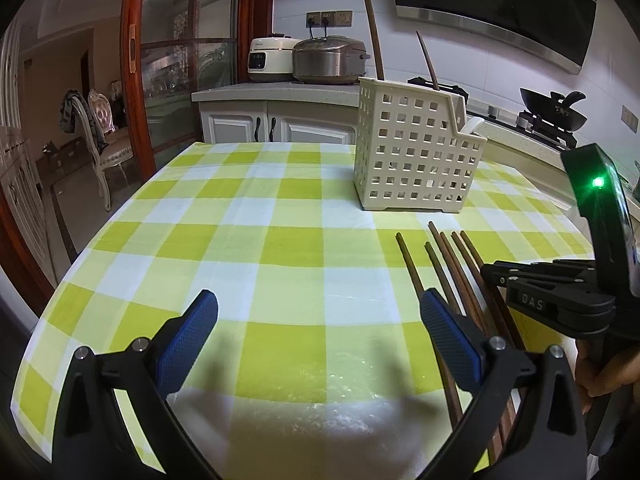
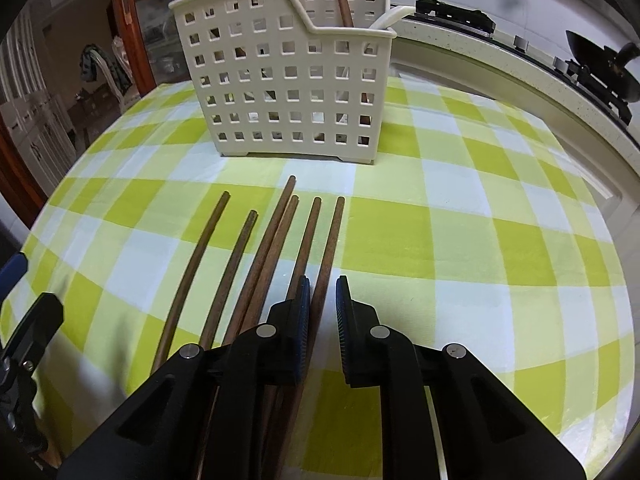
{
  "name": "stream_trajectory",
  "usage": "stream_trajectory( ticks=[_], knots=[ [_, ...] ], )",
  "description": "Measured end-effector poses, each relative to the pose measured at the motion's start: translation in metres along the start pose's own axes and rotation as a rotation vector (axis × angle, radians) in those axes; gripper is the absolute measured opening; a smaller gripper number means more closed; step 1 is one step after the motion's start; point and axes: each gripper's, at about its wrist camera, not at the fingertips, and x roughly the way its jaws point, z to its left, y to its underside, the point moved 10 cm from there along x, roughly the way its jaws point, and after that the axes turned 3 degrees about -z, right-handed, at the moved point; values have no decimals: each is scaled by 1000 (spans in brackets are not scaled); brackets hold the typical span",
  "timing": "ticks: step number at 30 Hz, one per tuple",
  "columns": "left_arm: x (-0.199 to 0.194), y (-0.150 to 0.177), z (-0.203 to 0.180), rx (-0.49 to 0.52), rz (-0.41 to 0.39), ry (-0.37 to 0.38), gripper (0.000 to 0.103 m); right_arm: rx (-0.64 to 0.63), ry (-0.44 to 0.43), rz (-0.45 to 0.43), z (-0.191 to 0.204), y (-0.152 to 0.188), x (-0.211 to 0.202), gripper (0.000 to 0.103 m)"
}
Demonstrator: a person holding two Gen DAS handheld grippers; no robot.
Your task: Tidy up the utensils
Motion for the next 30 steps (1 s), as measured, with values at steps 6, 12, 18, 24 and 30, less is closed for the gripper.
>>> stream_trajectory(
  ticks=[6,12,18,24,30],
  knots=[
    [4,2,-4,8,22,13,98,-31,-3,3,2,-2,2,8],
    [15,2,-17,19,81,46,98,4,-33,-2,-9,2,-2,6],
    [44,6,-39,62,183,77,78,40,-55,-8,-23,6,-6,6],
    [65,9,-62,88,242,105,50,49,-81,-12,-28,10,-9,6],
    [79,7,-75,95,262,100,35,56,-108,-16,-31,12,-12,7]
  ],
)
